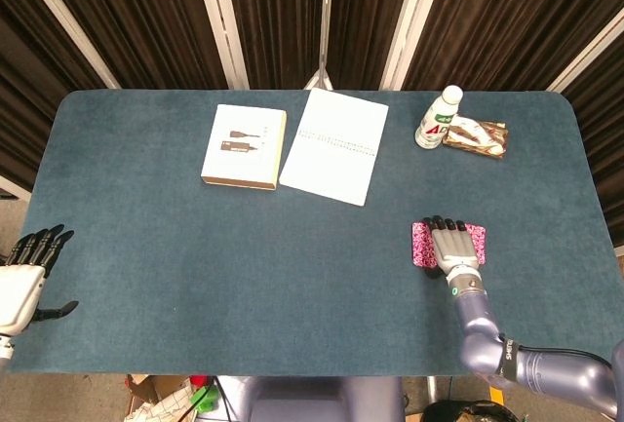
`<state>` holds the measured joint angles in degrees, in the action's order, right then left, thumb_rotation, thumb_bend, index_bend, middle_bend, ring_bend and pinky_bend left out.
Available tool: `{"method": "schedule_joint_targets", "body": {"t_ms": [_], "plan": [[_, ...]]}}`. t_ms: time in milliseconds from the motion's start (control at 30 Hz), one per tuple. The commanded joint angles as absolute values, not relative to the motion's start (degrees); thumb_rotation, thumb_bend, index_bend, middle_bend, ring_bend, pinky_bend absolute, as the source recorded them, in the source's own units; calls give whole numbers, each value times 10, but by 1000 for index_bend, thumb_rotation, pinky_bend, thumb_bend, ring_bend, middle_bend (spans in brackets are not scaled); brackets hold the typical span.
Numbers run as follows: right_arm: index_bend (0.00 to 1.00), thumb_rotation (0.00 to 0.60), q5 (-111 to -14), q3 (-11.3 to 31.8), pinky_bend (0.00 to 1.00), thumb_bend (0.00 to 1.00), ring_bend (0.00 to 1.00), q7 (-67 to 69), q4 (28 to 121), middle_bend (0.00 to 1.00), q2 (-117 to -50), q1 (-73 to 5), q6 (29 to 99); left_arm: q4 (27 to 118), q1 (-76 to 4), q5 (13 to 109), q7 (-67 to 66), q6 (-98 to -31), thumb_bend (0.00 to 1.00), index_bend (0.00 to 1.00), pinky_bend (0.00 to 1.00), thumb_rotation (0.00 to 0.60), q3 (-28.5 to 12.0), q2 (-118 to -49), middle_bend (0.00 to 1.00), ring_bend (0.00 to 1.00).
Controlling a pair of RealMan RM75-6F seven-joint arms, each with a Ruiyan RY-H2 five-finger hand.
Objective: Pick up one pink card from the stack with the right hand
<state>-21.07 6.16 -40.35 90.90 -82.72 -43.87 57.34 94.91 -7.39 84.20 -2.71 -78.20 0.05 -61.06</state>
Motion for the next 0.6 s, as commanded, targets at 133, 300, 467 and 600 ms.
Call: {"method": "schedule_joint_targets", "body": {"t_ms": [133, 300, 467, 600], "plan": [[21, 600, -209, 63, 0, 290, 0, -399, 894, 0, -834, -440, 570, 949, -73, 843, -28, -783, 40, 0, 0, 600, 1, -611, 0, 0], [225, 600, -203, 61, 0, 291, 0, -397, 882, 0, -837, -441, 566, 950, -74, 842, -26, -782, 40, 0, 0, 600, 1, -610, 0, 0], [469, 600, -210, 62, 0, 291, 0, -391, 881, 77, -837, -439, 568, 950, -74, 843, -24, -783, 40, 0, 0, 600, 1, -610, 0, 0], [554, 600, -226, 63, 0, 291, 0, -382, 888, 128, -834, -436, 575, 950, -73, 843, -23, -783, 40, 0, 0, 600, 1, -610, 0, 0]]}}
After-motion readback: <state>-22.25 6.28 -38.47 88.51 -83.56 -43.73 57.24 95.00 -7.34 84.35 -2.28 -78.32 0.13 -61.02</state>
